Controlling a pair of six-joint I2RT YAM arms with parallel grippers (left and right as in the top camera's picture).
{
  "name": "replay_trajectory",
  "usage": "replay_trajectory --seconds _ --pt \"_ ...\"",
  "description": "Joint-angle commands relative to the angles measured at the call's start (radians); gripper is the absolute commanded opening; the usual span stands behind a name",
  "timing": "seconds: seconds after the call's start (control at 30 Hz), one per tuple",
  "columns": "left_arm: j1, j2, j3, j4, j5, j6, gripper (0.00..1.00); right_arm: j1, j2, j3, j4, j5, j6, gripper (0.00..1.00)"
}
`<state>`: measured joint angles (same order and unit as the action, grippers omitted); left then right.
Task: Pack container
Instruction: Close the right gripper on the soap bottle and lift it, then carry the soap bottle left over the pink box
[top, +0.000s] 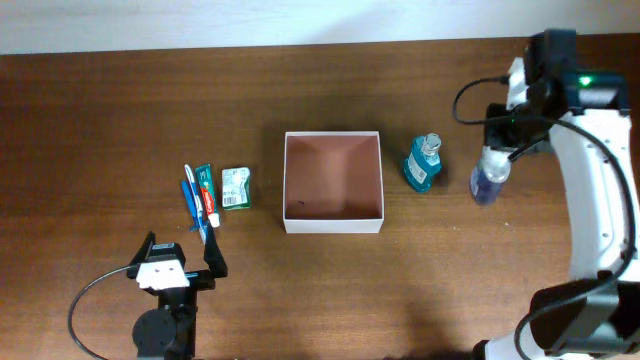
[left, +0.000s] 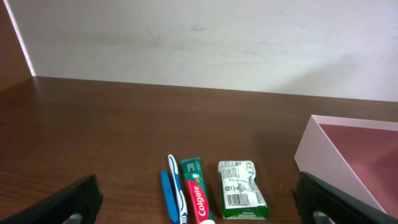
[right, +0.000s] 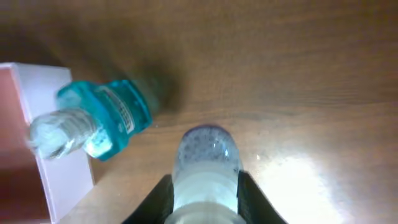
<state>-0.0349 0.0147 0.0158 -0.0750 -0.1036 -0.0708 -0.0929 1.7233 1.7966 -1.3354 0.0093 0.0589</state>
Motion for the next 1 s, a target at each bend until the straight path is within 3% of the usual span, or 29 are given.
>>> replay_trajectory --seconds 0.0,0.47,0.97 --pt "0.005 -0.009 -0.006 0.000 0.011 0.016 0.99 -0.005 -0.013 0.147 -0.067 0.005 0.001 0.24" --pt "0.005 -0.009 -0.006 0.000 0.011 0.016 0.99 0.163 -0.013 0.495 -0.231 0.002 0.010 0.24" --pt "0.005 -0.009 -0.006 0.000 0.011 0.016 0.99 0.450 0.087 0.498 -0.036 0.006 0.024 0.25"
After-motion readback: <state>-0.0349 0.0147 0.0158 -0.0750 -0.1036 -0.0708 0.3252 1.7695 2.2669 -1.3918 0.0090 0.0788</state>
